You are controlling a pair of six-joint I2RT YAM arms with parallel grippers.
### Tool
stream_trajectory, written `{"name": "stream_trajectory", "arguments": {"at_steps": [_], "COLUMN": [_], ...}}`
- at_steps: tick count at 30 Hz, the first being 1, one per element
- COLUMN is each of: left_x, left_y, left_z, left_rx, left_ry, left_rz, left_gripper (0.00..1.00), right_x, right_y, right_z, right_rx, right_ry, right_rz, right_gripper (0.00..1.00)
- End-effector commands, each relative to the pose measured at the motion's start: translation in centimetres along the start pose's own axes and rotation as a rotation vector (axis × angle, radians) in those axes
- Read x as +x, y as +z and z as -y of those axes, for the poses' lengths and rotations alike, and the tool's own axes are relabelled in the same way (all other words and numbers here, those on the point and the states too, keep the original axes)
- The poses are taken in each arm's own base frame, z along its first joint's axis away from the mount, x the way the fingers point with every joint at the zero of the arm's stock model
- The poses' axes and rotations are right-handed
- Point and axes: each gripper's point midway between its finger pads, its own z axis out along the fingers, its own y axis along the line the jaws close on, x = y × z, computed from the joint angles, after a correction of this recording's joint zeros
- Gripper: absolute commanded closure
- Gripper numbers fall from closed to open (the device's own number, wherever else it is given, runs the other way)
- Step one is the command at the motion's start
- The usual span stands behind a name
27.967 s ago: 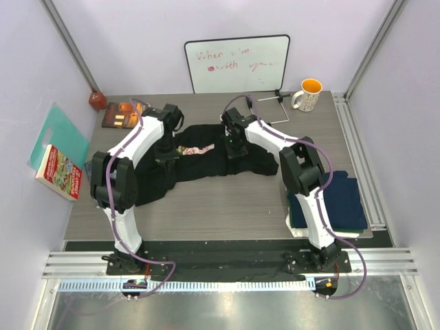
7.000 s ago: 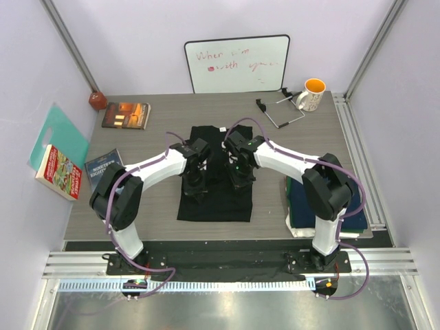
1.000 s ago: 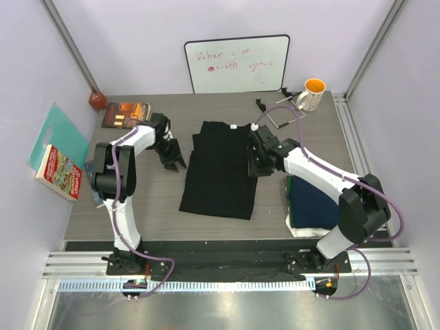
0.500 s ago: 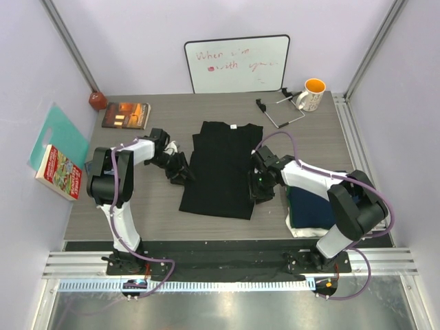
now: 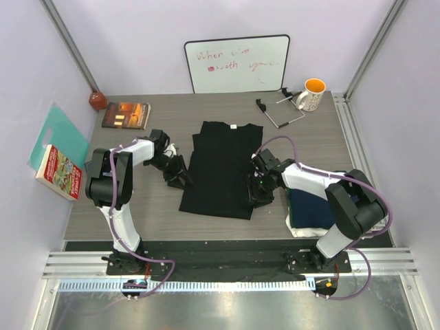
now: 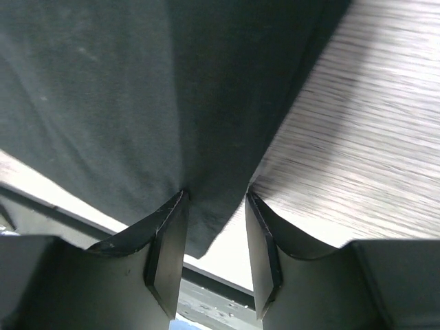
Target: Fold and stack the t-shirts
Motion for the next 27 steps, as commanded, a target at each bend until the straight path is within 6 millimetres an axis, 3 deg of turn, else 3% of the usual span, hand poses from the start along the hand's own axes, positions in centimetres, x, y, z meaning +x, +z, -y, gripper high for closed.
{"name": "stream_trajectory", "arguments": {"at_steps": [1, 17, 19, 23, 24, 27], "left_x": [0.6, 3.2, 3.5, 3.8, 3.8, 4.0], "left_y": [-0.3, 3.5, 3.9, 4.1, 4.1, 4.2], "left_z": [-3.5, -3.9, -3.7, -3.8, -3.8, -3.8], "left_rx": [-0.185, -0.106, -0.104, -0.108, -0.108, -0.102], "left_ry": [0.023, -0.001, 0.005, 0.007, 0.007, 0.001], "left_rz": [0.006, -0.098, -0.109, -0.114, -0.113, -0.118], "left_gripper": [0.56, 0.57, 0.61, 0.79, 0.9, 1.0], "right_x": [1.2, 2.8, 3.0, 3.3, 3.2, 2.9], "right_y": [1.8, 4.3, 4.6, 4.9, 5.0, 5.1], "right_z": [0.8, 0.9, 1.0, 1.1, 1.1, 1.2], "right_rx": [-0.003, -0.051, -0.046, -0.053, -0.055, -0.043], "right_ry": [-0.004, -0.019, -0.021, -0.023, -0.026, -0.034], "right_rz": [-0.036, -0.133, -0.145, -0.164, -0.164, -0.154], "right_gripper": [0.55, 0.56, 0.6, 0.67, 0.79, 0.99]}}
